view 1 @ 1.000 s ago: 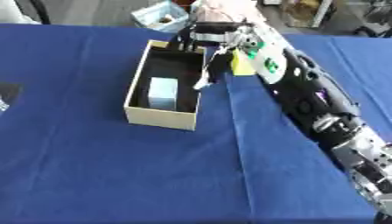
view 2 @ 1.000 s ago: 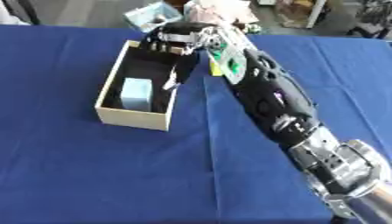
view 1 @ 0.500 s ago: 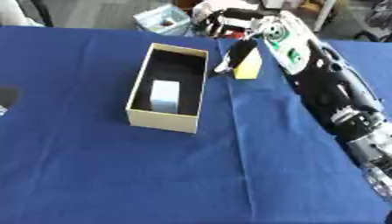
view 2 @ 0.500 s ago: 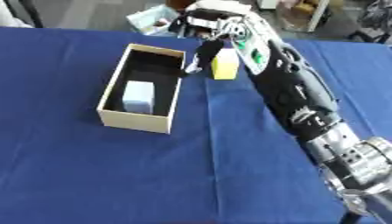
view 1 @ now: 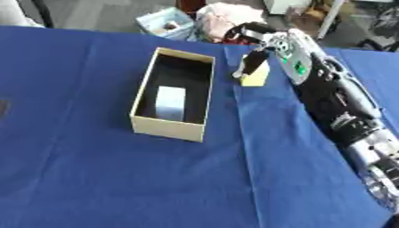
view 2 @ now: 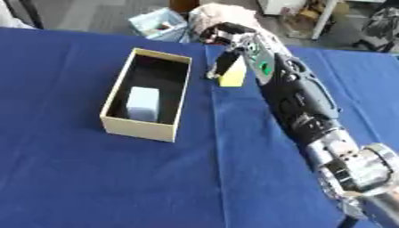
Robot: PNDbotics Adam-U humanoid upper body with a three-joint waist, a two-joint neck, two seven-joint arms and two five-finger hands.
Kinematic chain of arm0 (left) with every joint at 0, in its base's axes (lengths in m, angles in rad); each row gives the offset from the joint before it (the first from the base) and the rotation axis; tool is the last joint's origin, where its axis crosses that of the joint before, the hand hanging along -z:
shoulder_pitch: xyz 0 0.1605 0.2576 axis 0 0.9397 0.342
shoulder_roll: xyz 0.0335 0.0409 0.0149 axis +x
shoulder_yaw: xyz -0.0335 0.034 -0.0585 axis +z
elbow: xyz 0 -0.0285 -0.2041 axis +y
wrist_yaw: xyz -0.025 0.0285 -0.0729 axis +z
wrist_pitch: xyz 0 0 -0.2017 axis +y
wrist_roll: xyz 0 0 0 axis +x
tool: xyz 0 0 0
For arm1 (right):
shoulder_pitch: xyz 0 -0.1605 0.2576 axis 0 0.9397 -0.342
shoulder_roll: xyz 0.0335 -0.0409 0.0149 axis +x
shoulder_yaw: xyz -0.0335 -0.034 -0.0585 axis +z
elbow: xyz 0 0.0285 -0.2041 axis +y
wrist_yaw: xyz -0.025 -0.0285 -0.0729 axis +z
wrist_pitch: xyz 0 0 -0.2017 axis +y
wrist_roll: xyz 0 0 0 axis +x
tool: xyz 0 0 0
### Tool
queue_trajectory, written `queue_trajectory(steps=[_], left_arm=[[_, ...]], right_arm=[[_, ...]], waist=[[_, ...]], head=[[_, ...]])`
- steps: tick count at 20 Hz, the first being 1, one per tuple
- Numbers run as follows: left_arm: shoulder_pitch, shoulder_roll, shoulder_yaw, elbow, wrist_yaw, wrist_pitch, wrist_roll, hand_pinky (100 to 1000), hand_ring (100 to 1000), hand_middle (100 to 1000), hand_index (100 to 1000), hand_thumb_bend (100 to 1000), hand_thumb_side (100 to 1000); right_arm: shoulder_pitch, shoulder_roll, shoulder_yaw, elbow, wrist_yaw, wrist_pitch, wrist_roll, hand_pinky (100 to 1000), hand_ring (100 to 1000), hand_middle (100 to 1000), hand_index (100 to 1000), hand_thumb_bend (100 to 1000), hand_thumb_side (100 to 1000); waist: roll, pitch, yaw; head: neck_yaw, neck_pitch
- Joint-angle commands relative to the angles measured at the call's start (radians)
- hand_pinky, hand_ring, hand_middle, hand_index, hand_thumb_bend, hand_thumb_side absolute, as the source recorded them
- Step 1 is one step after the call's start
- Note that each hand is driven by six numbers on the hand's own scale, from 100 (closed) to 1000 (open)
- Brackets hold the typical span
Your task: Pick up objects on the table and place them in the box.
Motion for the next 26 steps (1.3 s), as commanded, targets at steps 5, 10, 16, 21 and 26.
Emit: queue_trajectory(steps=[5,10,16,21,26], left_arm=[[-0.018,0.028,0.007,-0.02,-0.001,-0.001,0.002,557,553,597,802,632,390],[-0.017,0.029,0.009,-0.02,-0.001,-0.002,0.003,557,552,597,802,631,390],[-0.017,0.028,0.009,-0.021,-0.001,-0.002,0.003,558,552,597,802,631,391],[-0.017,0.028,0.009,-0.024,-0.001,-0.003,0.003,559,552,597,802,630,391],[-0.017,0.027,0.01,-0.027,-0.001,-0.003,0.003,559,552,597,802,629,392]], right_arm=[[-0.02,-0.06,-0.058,0.056,0.041,0.043,-0.069,810,871,866,923,594,172],[-0.012,-0.074,-0.076,0.082,0.038,0.068,-0.115,800,862,856,917,584,173],[-0.001,-0.073,-0.084,0.11,0.034,0.087,-0.142,787,846,838,909,573,166],[0.012,-0.071,-0.09,0.127,0.028,0.102,-0.166,769,817,788,888,563,157],[0.022,-0.067,-0.09,0.126,0.027,0.105,-0.195,742,771,657,820,541,132]], waist=[[-0.002,-0.01,0.003],[-0.003,-0.009,0.004],[0.005,-0.006,0.008],[0.019,0.0,0.016],[0.035,0.006,0.017]], head=[[-0.011,-0.02],[-0.015,-0.025],[-0.018,-0.028],[-0.017,-0.029],[-0.016,-0.021]])
